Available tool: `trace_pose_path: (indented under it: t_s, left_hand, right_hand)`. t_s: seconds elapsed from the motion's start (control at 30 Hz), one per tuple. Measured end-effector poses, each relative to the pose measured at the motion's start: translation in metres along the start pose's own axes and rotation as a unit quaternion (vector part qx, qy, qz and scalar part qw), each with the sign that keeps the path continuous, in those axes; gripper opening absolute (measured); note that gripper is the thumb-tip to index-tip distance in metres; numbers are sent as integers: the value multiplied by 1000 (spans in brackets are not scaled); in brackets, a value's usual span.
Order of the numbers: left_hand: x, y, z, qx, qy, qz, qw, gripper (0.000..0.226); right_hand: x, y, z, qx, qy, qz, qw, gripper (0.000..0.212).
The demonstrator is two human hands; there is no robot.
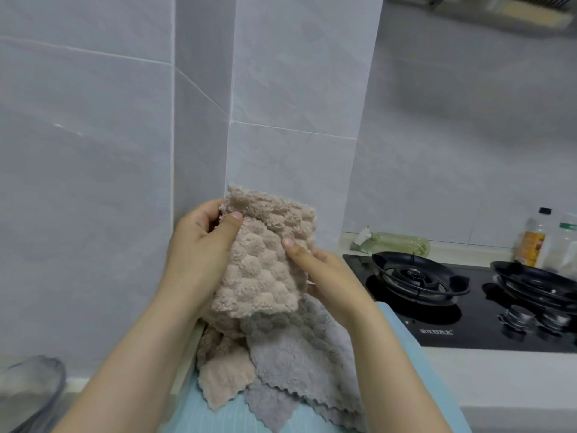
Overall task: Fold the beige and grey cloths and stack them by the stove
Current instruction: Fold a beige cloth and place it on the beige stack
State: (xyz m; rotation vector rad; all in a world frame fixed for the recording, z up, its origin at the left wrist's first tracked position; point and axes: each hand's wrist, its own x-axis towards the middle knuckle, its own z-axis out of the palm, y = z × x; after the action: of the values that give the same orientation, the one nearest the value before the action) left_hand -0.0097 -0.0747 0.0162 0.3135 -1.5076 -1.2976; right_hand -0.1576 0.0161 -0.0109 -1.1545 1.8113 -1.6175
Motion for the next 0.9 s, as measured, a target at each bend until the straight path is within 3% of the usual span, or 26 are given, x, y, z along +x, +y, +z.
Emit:
trace_pose_path:
  t_s: [0.07, 0.13, 0.2, 0.37, 0.57, 0.8, 0.9]
  left_hand:
    - [1, -2, -2, 96, 26, 60, 993, 14]
    - [0, -5, -1, 221, 55, 133, 965, 11]
    - [-2, -6, 2, 252, 61, 158, 953, 10]
    - [-5, -20, 4, 240, 73, 66, 966, 18]
    - [-1, -1, 17, 237, 8, -37, 971, 19]
    - [21, 101, 55, 198, -49, -117, 972, 14]
    - [27, 151, 79, 164, -88, -135, 973, 21]
  right_hand:
    - [0, -4, 3, 40, 24, -45, 998, 46]
    - [1, -10, 3, 84, 50, -84, 992, 39]
    - [-1, -16, 4, 69, 96, -118, 986, 39]
    - [-10, -18, 7, 16, 187, -151, 971, 43]
    - [-29, -42, -8, -51, 230, -81, 968, 70]
    - [-68, -142, -52, -79, 273, -6, 959, 52]
    - [-92, -187, -78, -71, 304, 18, 950, 37]
